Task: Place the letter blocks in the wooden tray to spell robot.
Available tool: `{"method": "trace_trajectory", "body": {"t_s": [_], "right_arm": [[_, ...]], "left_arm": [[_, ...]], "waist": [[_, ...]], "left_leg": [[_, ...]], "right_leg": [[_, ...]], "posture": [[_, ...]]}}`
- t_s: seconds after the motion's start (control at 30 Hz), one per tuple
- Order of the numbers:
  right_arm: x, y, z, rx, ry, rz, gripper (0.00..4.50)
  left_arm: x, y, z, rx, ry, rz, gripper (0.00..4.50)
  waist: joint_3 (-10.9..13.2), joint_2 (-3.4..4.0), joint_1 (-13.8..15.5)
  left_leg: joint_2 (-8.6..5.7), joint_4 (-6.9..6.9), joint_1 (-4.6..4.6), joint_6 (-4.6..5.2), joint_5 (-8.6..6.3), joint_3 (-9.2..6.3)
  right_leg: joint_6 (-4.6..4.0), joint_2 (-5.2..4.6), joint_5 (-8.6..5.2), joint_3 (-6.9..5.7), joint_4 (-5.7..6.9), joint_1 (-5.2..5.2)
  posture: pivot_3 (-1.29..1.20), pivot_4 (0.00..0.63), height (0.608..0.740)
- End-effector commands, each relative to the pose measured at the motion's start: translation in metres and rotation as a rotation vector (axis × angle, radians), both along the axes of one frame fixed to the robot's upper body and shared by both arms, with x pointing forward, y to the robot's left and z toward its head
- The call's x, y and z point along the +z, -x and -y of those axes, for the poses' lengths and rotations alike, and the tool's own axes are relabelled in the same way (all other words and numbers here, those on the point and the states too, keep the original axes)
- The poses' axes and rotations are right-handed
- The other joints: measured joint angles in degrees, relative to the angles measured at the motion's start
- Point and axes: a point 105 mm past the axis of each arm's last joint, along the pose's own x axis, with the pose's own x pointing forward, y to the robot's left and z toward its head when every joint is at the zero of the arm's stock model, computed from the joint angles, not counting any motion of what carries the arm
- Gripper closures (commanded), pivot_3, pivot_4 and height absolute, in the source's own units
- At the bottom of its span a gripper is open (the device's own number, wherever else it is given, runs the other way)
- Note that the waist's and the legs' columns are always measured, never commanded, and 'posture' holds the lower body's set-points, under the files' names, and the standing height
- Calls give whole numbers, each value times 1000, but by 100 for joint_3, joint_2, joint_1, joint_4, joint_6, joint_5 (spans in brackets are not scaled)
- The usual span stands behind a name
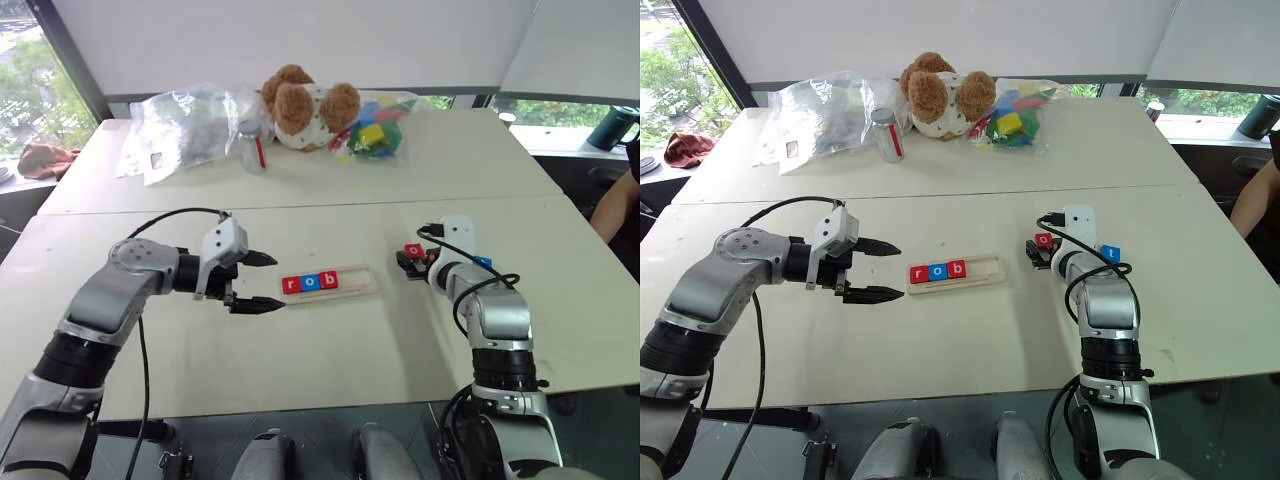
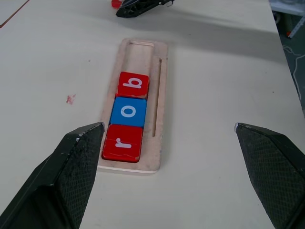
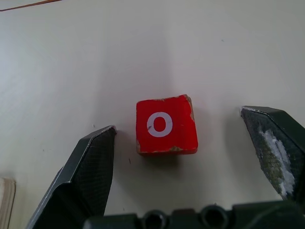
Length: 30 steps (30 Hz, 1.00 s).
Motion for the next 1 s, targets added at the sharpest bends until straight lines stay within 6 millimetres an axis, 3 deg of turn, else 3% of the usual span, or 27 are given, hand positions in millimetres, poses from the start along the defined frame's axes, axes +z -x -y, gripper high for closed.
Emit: {"method": "trace_trajectory", "body": {"t_s": [0.03, 0.2, 0.3, 0.37, 0.47, 0.63, 0.77, 0.83, 0.9, 0.97, 1.0], "right_arm": [[0, -6, -1, 4, 24, 9, 834], [-3, -5, -5, 15, 30, 5, 3289], [0, -1, -3, -20, 25, 11, 3288], [13, 7, 1, -62, 23, 45, 3288], [26, 33, 4, -131, 3, 57, 3288], [18, 81, -6, -165, -43, -33, 3288], [-1, 91, -17, -169, -76, -110, 3288], [-11, 93, -18, -179, -89, -139, 2237], [-17, 96, -16, -187, -99, -159, 1519], [-15, 96, -13, -173, -93, -154, 390], [-9, 94, -10, -166, -87, -131, 123]], "left_arm": [[7, 1, -1, 6, -4, 45, 0], [4, 2, -2, 13, -6, 43, 0], [3, 3, 0, 6, -5, 40, 0], [2, 4, 2, -6, -5, 38, 0], [2, 6, 5, -33, -8, 31, 0], [2, 5, 9, -62, -6, 28, 0], [2, 1, 14, -86, -2, 30, 0], [2, -1, 17, -91, 0, 31, 0], [3, -1, 18, -94, 5, 31, 0], [2, -1, 16, -94, 2, 30, 0], [2, -1, 15, -92, -1, 29, 0]], "waist": [[0, 0, -10], [0, -1, 17], [-1, -1, 28], [-1, -1, 47], [-1, -1, 52], [0, 0, 40], [-1, 0, 34], [-1, 0, 27], [-2, -2, 25], [-2, -2, 29], [-2, -2, 47]], "left_leg": [[0, 0, 12, 2, -1, 1], [2, -1, 28, 3, -2, -1], [2, 0, 27, 3, -2, -1], [2, -1, 26, 3, -2, -4], [2, -7, 17, 2, -2, -11], [2, -7, 6, 4, -3, -11], [1, -1, 18, 4, -2, -5], [1, -2, 25, 5, -2, -5], [1, -2, 27, 5, -2, -5], [1, -2, 27, 4, -2, -5], [1, -2, 27, 5, -2, -5]], "right_leg": [[0, 0, 0, 1, 1, 10], [0, 0, 0, 2, 7, 22], [0, -2, 0, 2, 6, 23], [0, -2, 0, 1, 6, 22], [-1, -2, 0, -1, 7, 13], [0, 0, 0, -1, 3, 5], [-1, 2, 0, -1, 3, 16], [-1, 6, -1, -3, 4, 22], [-1, 12, -1, -4, 5, 22], [-1, 13, -1, -5, 5, 22], [-1, 13, -1, -5, 4, 23]], "posture": [[0, 150, 740], [0, 150, 740], [0, 150, 740], [0, 150, 740], [0, 150, 740], [0, 150, 740], [0, 150, 740], [0, 150, 740], [0, 150, 740], [0, 150, 740], [0, 150, 740]]}}
